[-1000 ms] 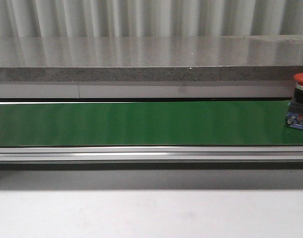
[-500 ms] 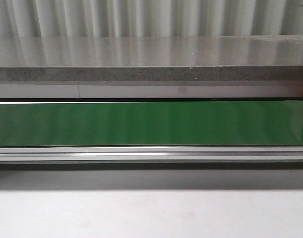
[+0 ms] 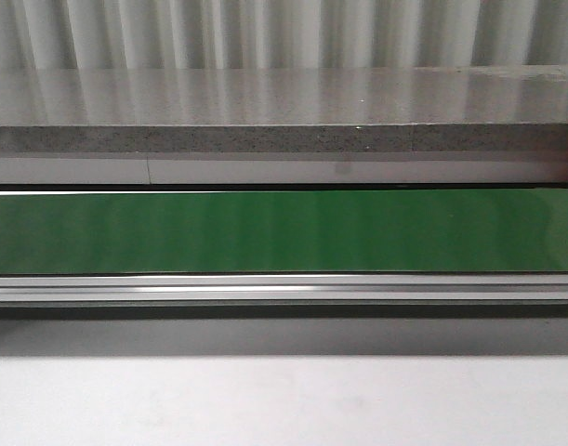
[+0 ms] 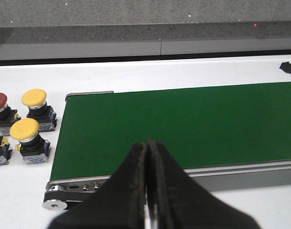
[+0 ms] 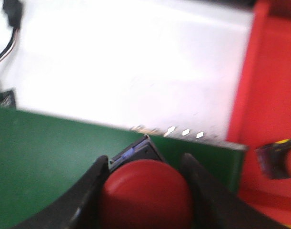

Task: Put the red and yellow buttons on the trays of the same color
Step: 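Lower the right gripper onto the red button on the belt and grasp, then carry the red button into the red tray and open the right gripper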

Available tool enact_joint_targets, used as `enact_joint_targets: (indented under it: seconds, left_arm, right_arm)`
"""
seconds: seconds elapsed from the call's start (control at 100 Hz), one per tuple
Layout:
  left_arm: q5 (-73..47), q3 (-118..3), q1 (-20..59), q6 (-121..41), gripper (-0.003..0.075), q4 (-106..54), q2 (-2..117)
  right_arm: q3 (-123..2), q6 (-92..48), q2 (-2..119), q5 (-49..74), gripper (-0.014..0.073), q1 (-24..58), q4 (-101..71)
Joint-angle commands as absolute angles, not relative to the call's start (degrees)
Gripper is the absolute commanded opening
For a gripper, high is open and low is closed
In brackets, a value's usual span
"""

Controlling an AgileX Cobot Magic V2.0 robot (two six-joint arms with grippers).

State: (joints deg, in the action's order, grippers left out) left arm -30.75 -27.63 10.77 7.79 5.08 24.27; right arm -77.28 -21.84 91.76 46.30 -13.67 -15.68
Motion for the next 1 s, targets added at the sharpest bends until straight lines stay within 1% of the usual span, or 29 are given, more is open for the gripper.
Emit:
enact_joint_targets:
  seconds: [0.0, 0.27, 0.64, 0.99]
  left_arm:
    - [-26.3, -29.3, 11.2, 8.0, -0.002, 5.2, 24.6]
    - [-26.3, -29.3, 11.2, 8.0, -0.002, 5.2, 24.6]
    - [-26.3, -29.3, 11.2, 8.0, -0.002, 5.2, 24.6]
    - [-26.3, -29.3, 11.2, 8.0, -0.002, 5.2, 24.6]
  right_arm:
    - [-80.8, -21.1, 90.8, 40.1, 0.0143, -16.8, -16.4]
    - [-86.7, -21.1, 98.8, 35.4, 0.0143, -21.7, -16.4]
    - [-91.5, -21.1, 109.7, 29.9, 0.0143, -21.8, -16.4]
    - [-91.7, -21.1, 113.9, 27.9, 0.0143, -22.6, -15.7]
